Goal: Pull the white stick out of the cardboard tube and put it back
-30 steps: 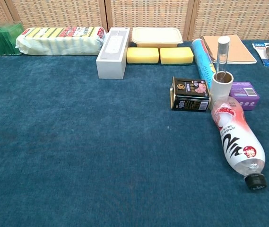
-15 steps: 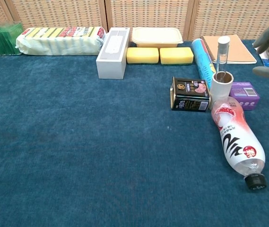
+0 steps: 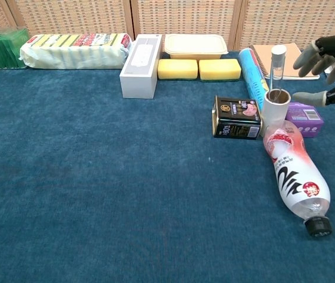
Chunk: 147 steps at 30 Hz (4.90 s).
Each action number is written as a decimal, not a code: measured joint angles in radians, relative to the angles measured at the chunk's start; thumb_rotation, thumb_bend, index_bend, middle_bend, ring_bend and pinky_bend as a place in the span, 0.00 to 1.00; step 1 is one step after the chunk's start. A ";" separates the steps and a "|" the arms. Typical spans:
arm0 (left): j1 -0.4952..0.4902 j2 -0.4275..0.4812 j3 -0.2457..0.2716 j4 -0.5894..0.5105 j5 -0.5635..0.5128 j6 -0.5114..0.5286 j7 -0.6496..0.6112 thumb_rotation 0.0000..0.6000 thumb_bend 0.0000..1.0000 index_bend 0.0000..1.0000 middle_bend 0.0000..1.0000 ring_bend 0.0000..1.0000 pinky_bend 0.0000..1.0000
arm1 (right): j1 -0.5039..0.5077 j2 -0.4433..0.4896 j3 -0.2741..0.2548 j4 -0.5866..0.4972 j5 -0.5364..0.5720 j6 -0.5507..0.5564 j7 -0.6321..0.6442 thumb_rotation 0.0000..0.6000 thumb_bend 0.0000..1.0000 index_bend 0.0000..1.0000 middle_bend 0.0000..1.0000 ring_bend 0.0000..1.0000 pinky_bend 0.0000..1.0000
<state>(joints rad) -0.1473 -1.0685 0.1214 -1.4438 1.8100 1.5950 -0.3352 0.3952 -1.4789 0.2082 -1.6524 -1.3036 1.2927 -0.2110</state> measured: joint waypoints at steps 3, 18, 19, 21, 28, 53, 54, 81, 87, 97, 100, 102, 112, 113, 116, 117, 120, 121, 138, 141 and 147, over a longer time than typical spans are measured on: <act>0.000 0.000 0.000 0.001 0.001 0.001 -0.001 0.77 0.11 0.16 0.08 0.03 0.24 | 0.007 -0.011 0.003 0.003 0.005 -0.003 -0.009 0.72 0.27 0.32 0.37 0.33 0.37; -0.002 -0.001 0.000 -0.001 0.000 -0.005 0.003 0.78 0.11 0.16 0.08 0.03 0.24 | 0.050 -0.056 0.031 0.015 0.038 -0.019 -0.061 0.72 0.27 0.33 0.38 0.35 0.38; -0.002 -0.001 0.000 -0.001 0.000 -0.005 0.003 0.78 0.11 0.16 0.08 0.03 0.24 | 0.051 -0.057 0.031 0.014 0.039 -0.019 -0.063 0.72 0.27 0.34 0.38 0.35 0.38; -0.002 -0.001 -0.001 -0.001 -0.002 -0.005 0.002 0.77 0.11 0.16 0.08 0.03 0.24 | 0.054 -0.062 0.032 0.013 0.041 -0.018 -0.069 0.73 0.27 0.34 0.38 0.35 0.38; -0.002 0.001 -0.001 0.000 -0.004 -0.004 -0.004 0.77 0.11 0.16 0.08 0.03 0.24 | 0.067 -0.078 0.037 0.021 0.054 -0.020 -0.087 0.73 0.27 0.36 0.40 0.36 0.38; -0.015 -0.003 -0.005 -0.011 -0.019 -0.040 0.015 0.77 0.11 0.16 0.08 0.03 0.24 | 0.118 -0.107 0.066 0.061 0.100 -0.035 -0.142 0.77 0.28 0.44 0.45 0.41 0.40; -0.015 -0.003 -0.005 -0.012 -0.020 -0.040 0.015 0.77 0.11 0.16 0.08 0.03 0.24 | 0.118 -0.106 0.066 0.061 0.102 -0.035 -0.142 0.79 0.28 0.44 0.45 0.41 0.40; -0.016 -0.006 -0.005 -0.016 -0.021 -0.046 0.029 0.77 0.11 0.16 0.08 0.03 0.24 | 0.130 -0.096 0.060 0.053 0.123 -0.027 -0.177 1.00 0.28 0.49 0.50 0.47 0.42; -0.017 -0.006 -0.005 -0.017 -0.021 -0.048 0.031 0.78 0.11 0.16 0.08 0.03 0.24 | 0.132 -0.096 0.059 0.052 0.129 -0.023 -0.184 1.00 0.28 0.51 0.51 0.47 0.42; -0.016 -0.006 -0.005 -0.016 -0.022 -0.047 0.030 0.77 0.11 0.16 0.08 0.03 0.24 | 0.134 -0.099 0.057 0.052 0.133 -0.019 -0.190 1.00 0.28 0.55 0.52 0.49 0.43; -0.016 -0.006 -0.004 -0.015 -0.022 -0.048 0.030 0.77 0.11 0.16 0.08 0.03 0.24 | 0.135 -0.101 0.056 0.053 0.134 -0.018 -0.194 1.00 0.28 0.57 0.53 0.50 0.44; -0.016 -0.006 -0.005 -0.016 -0.022 -0.048 0.030 0.77 0.11 0.16 0.08 0.03 0.24 | 0.136 -0.102 0.055 0.054 0.137 -0.018 -0.198 1.00 0.28 0.58 0.54 0.51 0.44; -0.019 -0.007 -0.005 -0.019 -0.023 -0.054 0.035 0.77 0.11 0.16 0.08 0.03 0.24 | 0.141 -0.103 0.056 0.048 0.146 -0.013 -0.221 1.00 0.28 0.60 0.63 0.59 0.47; -0.019 -0.007 -0.004 -0.019 -0.023 -0.053 0.035 0.77 0.11 0.16 0.08 0.03 0.24 | 0.141 -0.103 0.056 0.047 0.146 -0.012 -0.222 1.00 0.28 0.61 0.64 0.60 0.47; -0.018 -0.007 -0.004 -0.019 -0.022 -0.053 0.036 0.77 0.11 0.16 0.08 0.03 0.24 | 0.142 -0.101 0.058 0.042 0.147 -0.011 -0.225 1.00 0.28 0.61 0.66 0.62 0.49; -0.018 -0.007 -0.004 -0.019 -0.022 -0.053 0.036 0.78 0.11 0.16 0.08 0.03 0.24 | 0.142 -0.100 0.058 0.041 0.147 -0.010 -0.226 1.00 0.28 0.61 0.66 0.63 0.49; -0.018 -0.007 -0.003 -0.019 -0.020 -0.052 0.037 0.77 0.11 0.16 0.08 0.03 0.24 | 0.143 -0.102 0.057 0.038 0.147 -0.008 -0.230 1.00 0.28 0.61 0.69 0.67 0.51; -0.018 -0.006 -0.003 -0.019 -0.020 -0.051 0.037 0.77 0.11 0.16 0.08 0.03 0.24 | 0.143 -0.102 0.057 0.038 0.148 -0.007 -0.231 1.00 0.28 0.61 0.69 0.67 0.52; -0.016 -0.004 -0.005 -0.017 -0.021 -0.043 0.029 0.76 0.11 0.16 0.08 0.03 0.24 | 0.153 -0.127 0.061 0.030 0.134 0.010 -0.228 1.00 0.29 0.69 0.82 0.84 0.66; -0.015 -0.003 -0.004 -0.017 -0.019 -0.039 0.027 0.76 0.11 0.16 0.08 0.03 0.24 | 0.156 -0.134 0.062 0.026 0.126 0.014 -0.227 1.00 0.29 0.70 0.83 0.85 0.67; -0.013 -0.001 -0.005 -0.014 -0.019 -0.033 0.020 0.77 0.11 0.16 0.08 0.03 0.24 | 0.166 -0.149 0.066 0.012 0.114 0.025 -0.241 1.00 0.29 0.72 0.85 0.87 0.69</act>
<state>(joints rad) -0.1601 -1.0695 0.1165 -1.4582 1.7914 1.5619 -0.3154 0.5609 -1.6278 0.2746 -1.6409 -1.1897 1.3178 -0.4517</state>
